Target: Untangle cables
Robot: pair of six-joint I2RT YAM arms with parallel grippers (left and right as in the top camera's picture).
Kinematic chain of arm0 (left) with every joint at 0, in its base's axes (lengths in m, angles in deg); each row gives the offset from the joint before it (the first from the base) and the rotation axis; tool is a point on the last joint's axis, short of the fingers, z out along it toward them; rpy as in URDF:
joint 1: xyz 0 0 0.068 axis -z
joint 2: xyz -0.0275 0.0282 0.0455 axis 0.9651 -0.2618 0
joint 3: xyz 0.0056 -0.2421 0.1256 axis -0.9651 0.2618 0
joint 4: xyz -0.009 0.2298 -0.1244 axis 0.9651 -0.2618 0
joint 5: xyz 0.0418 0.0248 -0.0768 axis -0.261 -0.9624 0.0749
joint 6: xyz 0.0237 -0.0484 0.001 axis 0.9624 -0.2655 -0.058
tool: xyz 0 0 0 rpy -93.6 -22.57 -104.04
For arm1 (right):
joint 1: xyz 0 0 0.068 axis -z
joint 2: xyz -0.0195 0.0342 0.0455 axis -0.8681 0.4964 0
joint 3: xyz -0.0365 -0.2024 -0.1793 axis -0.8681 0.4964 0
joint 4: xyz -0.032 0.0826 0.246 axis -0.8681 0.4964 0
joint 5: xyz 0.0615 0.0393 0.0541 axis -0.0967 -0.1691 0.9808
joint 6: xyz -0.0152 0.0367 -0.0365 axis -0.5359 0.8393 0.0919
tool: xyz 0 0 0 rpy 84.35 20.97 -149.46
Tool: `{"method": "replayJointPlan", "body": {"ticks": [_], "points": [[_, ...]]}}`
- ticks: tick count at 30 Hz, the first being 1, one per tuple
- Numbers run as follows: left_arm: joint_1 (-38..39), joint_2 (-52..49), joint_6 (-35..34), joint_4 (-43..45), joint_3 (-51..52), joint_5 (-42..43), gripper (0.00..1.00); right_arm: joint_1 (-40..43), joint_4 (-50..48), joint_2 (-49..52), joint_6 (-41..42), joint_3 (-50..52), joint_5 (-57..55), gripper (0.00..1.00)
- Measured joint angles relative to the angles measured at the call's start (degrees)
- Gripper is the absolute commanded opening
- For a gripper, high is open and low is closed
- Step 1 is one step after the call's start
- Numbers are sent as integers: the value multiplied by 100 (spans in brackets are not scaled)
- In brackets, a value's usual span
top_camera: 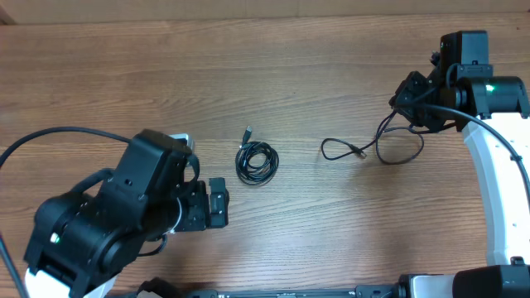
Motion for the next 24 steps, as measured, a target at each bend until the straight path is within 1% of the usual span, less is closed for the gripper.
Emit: {"method": "replayJointPlan", "body": {"ticks": [1, 3, 6, 8, 10, 17, 22, 24], "points": [[0, -35, 0, 0, 0, 0, 100, -7, 2, 0, -20, 0, -4, 16], [0, -111, -2, -2, 0, 2, 100, -24, 2, 0, -48, 0, 0, 24], [0, -229, 0, -68, 0, 2, 100, -24, 17, 0, -66, 0, 4, 54], [0, -284, 0, -177, 0, 2, 100, -28, 63, 0, -105, 0, 2, 79], [0, -308, 7, -219, 0, 7, 100, -28, 116, 0, -140, 0, 7, 89], [0, -308, 26, -236, 0, 85, 99, -28, 286, 0, -236, 0, -7, 100], [0, -308, 26, -234, 0, 92, 100, -33, 527, 0, -330, 0, 42, 100], [0, -308, 26, -232, 0, 92, 100, -59, 553, 2, -551, 0, 173, 100]]}}
